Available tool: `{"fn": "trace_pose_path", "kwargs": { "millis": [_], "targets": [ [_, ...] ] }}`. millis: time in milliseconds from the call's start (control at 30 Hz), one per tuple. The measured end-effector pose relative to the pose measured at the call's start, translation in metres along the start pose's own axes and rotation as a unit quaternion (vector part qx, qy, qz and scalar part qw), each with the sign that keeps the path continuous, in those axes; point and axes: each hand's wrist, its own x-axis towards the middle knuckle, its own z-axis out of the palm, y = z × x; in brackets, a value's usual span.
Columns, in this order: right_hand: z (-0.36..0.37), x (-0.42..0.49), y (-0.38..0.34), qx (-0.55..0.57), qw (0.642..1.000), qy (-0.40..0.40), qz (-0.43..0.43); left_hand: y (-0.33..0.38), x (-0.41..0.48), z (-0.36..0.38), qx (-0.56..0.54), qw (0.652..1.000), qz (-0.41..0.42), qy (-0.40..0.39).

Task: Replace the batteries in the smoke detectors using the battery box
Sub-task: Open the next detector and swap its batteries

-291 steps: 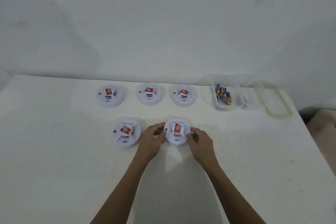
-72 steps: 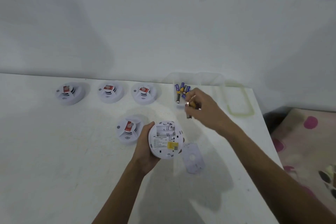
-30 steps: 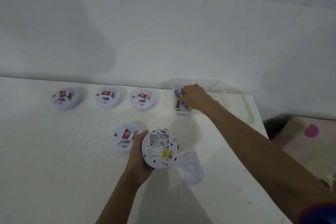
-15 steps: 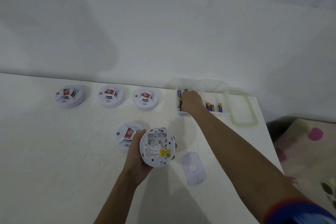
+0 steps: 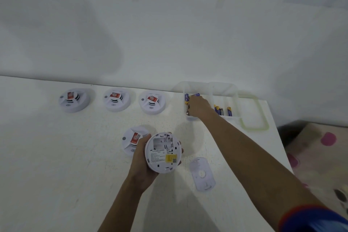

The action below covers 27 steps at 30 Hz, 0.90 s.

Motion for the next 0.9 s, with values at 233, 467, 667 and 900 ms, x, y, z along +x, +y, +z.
{"fn": "trace_pose_path", "kwargs": {
  "millis": [233, 467, 667, 900],
  "targets": [
    [-0.020, 0.001, 0.017, 0.273, 0.959, 0.061, 0.049, 0.000, 0.001, 0.000, 0.002, 1.000, -0.009, -0.010],
    [-0.047, -0.051, 0.017, 0.777, 0.620, -0.083, 0.071, 0.001, 0.003, 0.003, 0.020, 0.999, -0.001, -0.045],
    [-0.039, -0.096, 0.009, 0.820, 0.557, -0.126, 0.032, 0.000, 0.002, 0.004, 0.014, 0.998, -0.004, -0.061],
    [-0.027, -0.149, -0.006, 0.706, 0.708, 0.001, 0.000, -0.003, 0.002, 0.001, 0.022, 0.999, -0.012, -0.041]
  ]
}}
